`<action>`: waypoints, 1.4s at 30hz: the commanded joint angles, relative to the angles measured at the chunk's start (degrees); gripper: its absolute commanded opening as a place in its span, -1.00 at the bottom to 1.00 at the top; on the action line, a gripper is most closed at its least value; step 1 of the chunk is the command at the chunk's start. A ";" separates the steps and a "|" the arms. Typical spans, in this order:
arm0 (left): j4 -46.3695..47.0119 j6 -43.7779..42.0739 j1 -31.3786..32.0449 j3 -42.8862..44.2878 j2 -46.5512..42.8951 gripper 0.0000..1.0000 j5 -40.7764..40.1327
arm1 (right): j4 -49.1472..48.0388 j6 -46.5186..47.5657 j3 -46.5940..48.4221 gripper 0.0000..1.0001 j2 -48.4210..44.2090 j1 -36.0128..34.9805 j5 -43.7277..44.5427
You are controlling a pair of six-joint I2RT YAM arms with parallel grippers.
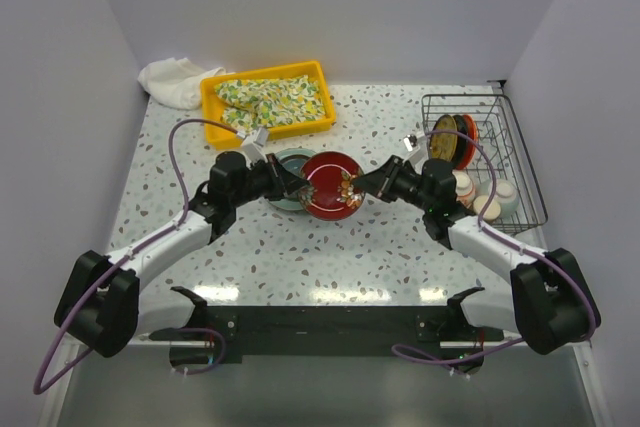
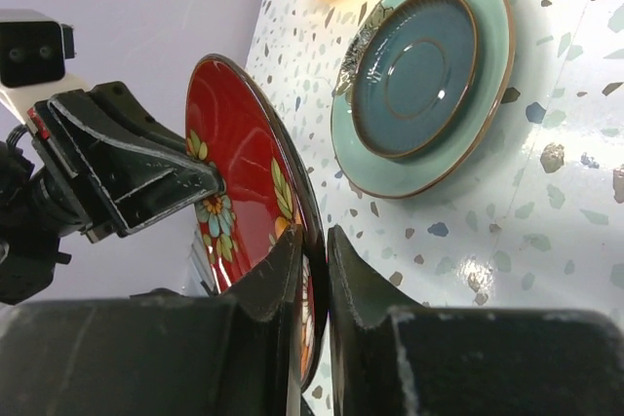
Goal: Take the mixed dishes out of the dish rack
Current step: Place the plate at the center of the board.
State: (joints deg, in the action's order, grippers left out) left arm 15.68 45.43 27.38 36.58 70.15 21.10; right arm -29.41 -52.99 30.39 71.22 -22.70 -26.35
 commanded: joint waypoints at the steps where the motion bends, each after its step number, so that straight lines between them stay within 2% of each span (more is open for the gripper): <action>1: 2.69 -1.13 0.49 -0.81 0.16 -1.00 0.26 | -4.70 -0.54 0.28 -0.65 -3.10 -0.77 0.07; 3: 2.95 -1.05 0.49 -0.98 -0.45 -1.00 -0.36 | -3.03 1.04 0.19 -0.42 -4.41 -0.86 1.38; 4: 3.12 -1.04 0.40 -0.98 -0.54 -1.00 -0.71 | -0.93 1.74 0.19 -0.13 -4.95 -0.86 2.00; 5: 3.04 -1.04 0.31 -0.98 -0.98 -1.00 -1.58 | 0.30 2.45 0.19 0.01 -5.56 -0.77 2.61; 7: 3.12 -1.31 -0.13 -0.89 -1.50 -1.00 -2.20 | 3.81 4.82 0.28 0.21 -7.32 -0.77 4.46; 8: 3.21 -1.13 -0.83 -0.89 -1.86 -1.00 -2.47 | 5.31 5.70 0.46 0.37 -7.93 -0.77 5.16; 12: 3.13 -0.52 -3.64 -0.81 -2.12 -1.00 -2.21 | 13.75 11.23 2.30 0.68 -10.40 -0.94 9.89; 14: 2.86 0.01 -5.91 -0.63 -1.86 -1.00 -2.21 | 19.37 12.47 3.27 0.73 -11.54 -0.86 12.01; 17: 2.78 0.71 -9.43 -0.63 -0.99 -1.00 -2.12 | 23.69 15.11 4.41 0.96 -13.03 -0.77 14.92; 23: 0.14 1.77 -13.75 2.26 4.10 -1.00 -2.91 | 29.23 17.92 6.08 0.97 -13.74 -0.77 16.50; 30: -2.14 2.38 -15.16 8.24 12.37 -1.00 -2.47 | 33.01 19.94 8.10 0.97 -13.21 -0.77 17.29; 42: -2.76 1.94 -16.13 12.37 22.13 -1.00 -1.68 | 34.86 23.46 8.28 0.97 -14.80 -0.86 18.44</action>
State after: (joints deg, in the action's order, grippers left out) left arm 9.61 46.04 11.94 45.25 91.02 17.61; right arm 5.28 -31.92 36.01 58.11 -23.51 -9.50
